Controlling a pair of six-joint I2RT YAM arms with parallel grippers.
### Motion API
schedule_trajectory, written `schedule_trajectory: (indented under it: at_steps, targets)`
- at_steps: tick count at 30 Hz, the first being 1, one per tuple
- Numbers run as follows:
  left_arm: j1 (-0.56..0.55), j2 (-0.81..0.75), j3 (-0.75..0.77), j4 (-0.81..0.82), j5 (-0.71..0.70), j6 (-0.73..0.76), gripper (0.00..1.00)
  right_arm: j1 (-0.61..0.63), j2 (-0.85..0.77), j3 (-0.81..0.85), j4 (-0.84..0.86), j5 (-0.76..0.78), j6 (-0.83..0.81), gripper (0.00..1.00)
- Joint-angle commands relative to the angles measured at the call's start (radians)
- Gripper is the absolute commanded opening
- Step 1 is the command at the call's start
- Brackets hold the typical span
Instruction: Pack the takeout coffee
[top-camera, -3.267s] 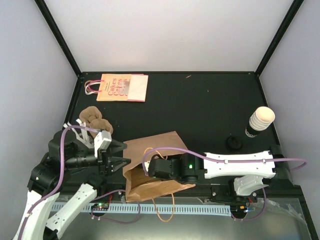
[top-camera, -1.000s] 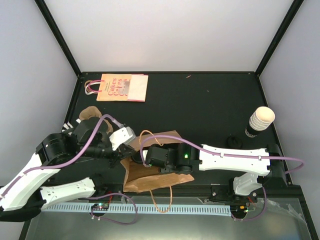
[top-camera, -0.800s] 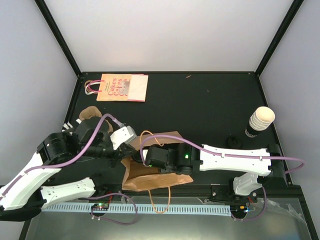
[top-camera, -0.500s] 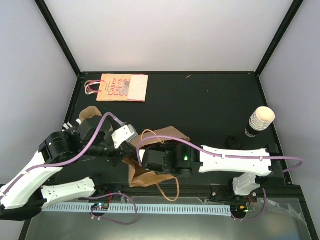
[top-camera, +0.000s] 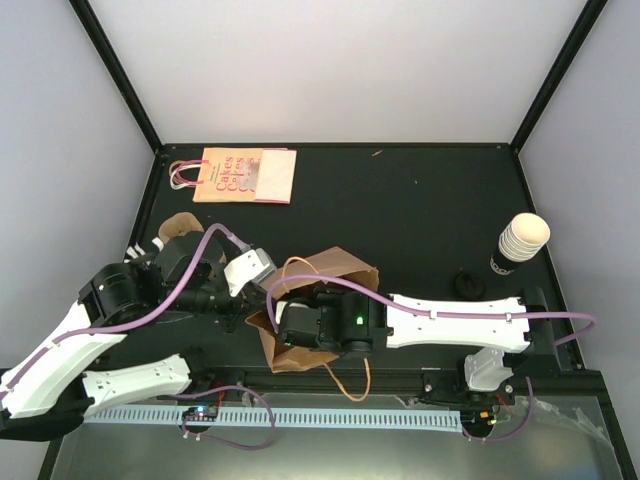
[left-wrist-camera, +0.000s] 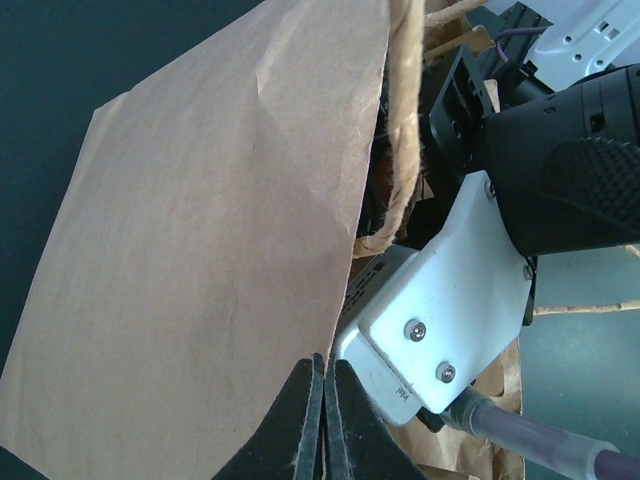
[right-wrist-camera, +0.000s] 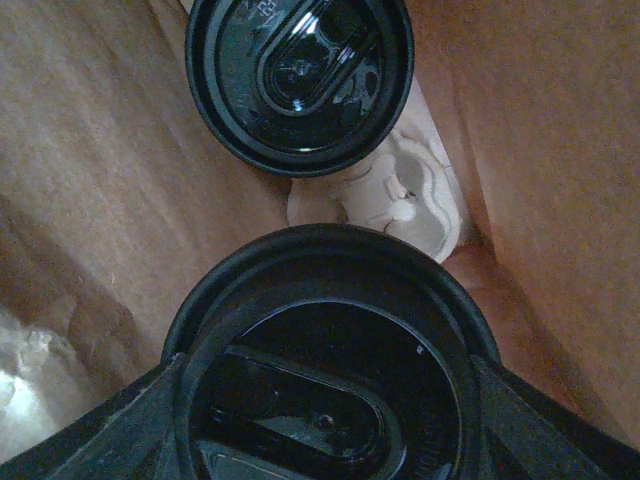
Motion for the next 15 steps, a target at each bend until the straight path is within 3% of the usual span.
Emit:
schedule_trajectory:
  at_steps: [1, 15]
  targets:
    - [-0.006, -0.008, 0.023, 0.014, 0.002, -0.007, 0.02, 0.007, -0.031, -0.039, 0.068, 0.000, -0.031, 0.51]
    - [-0.006, -0.051, 0.003, -0.035, 0.030, 0.048, 0.01, -0.043, -0.154, -0.230, 0.309, -0.024, -0.206, 0.49]
